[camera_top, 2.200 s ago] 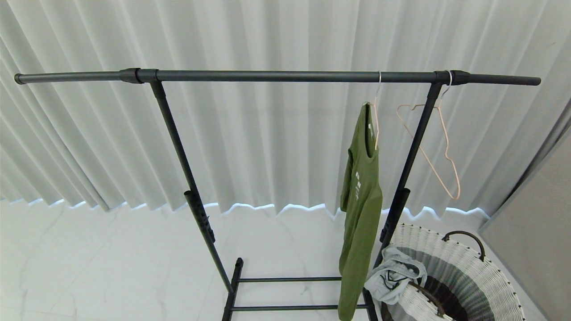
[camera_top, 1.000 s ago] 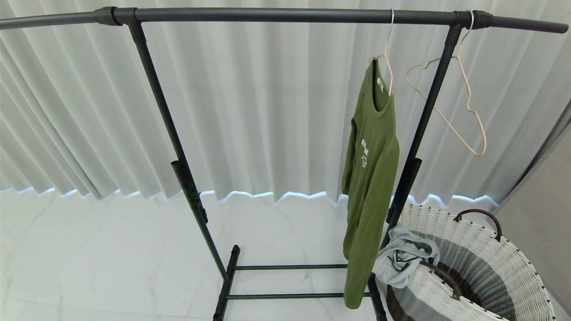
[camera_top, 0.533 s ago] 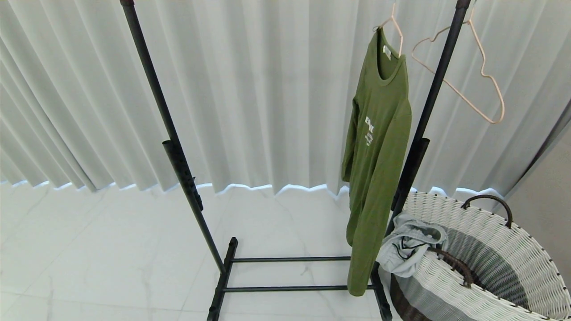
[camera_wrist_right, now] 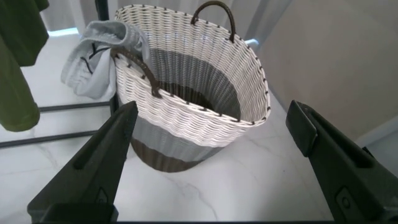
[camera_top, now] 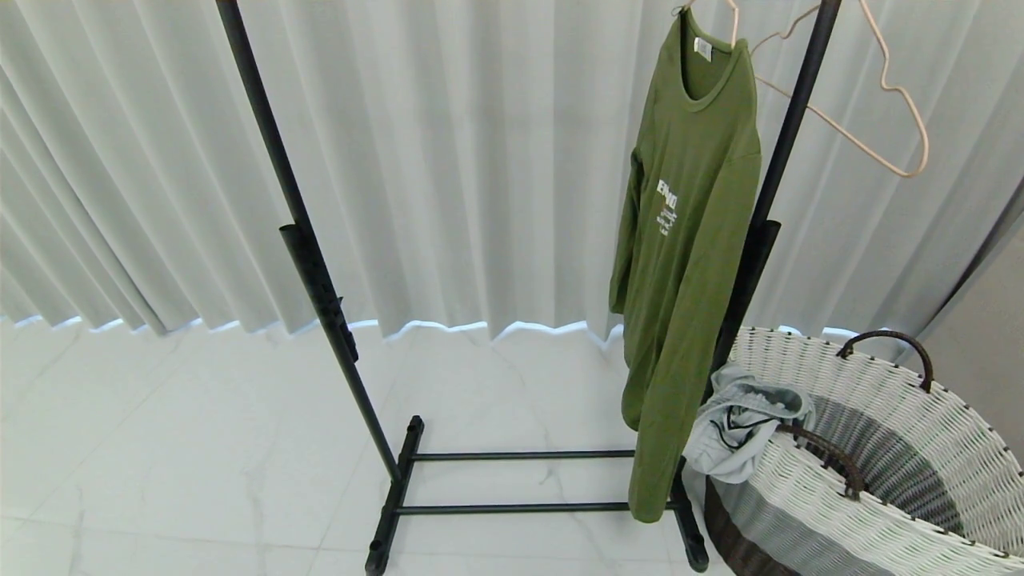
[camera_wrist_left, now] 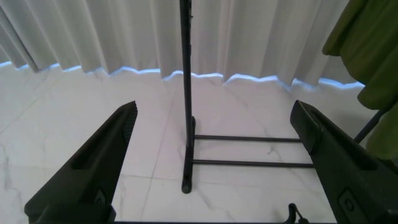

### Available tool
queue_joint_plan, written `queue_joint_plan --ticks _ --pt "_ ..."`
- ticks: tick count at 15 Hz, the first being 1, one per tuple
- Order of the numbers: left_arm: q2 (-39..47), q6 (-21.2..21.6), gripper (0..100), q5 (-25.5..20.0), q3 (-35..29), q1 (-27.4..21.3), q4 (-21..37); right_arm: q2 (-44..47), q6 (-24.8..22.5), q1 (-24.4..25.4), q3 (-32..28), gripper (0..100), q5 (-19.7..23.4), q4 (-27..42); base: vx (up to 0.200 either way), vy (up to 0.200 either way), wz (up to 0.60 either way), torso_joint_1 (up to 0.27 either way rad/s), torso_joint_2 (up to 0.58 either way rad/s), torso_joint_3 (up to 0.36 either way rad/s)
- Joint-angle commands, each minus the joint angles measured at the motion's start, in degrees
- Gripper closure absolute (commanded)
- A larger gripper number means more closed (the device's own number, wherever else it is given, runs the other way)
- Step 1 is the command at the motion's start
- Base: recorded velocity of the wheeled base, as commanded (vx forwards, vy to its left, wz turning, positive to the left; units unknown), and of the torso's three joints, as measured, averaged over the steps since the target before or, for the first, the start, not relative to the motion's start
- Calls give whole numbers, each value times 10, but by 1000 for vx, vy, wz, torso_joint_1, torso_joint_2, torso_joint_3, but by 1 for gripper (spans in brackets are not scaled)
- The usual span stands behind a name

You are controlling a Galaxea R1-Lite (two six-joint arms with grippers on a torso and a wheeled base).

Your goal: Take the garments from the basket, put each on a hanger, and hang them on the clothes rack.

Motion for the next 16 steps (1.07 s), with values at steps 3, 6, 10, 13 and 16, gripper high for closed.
queue_joint_plan --ticks 3,6,10,13,16 --pt "0 4 0 0 0 1 0 1 -1 0 0 0 2 1 200 0 0 -4 14 15" --pt "0 15 0 0 0 1 0 2 -1 0 0 0 18 3 200 0 0 1 5 5" --pt "0 16 0 0 0 0 0 1 12 0 0 0 40 3 200 0 0 6 4 2" --pt "0 16 0 0 0 1 0 2 28 0 0 0 40 4 200 0 0 5 5 2" --pt "0 16 0 -1 0 0 0 -6 29 25 0 0 38 4 133 0 0 2 2 2"
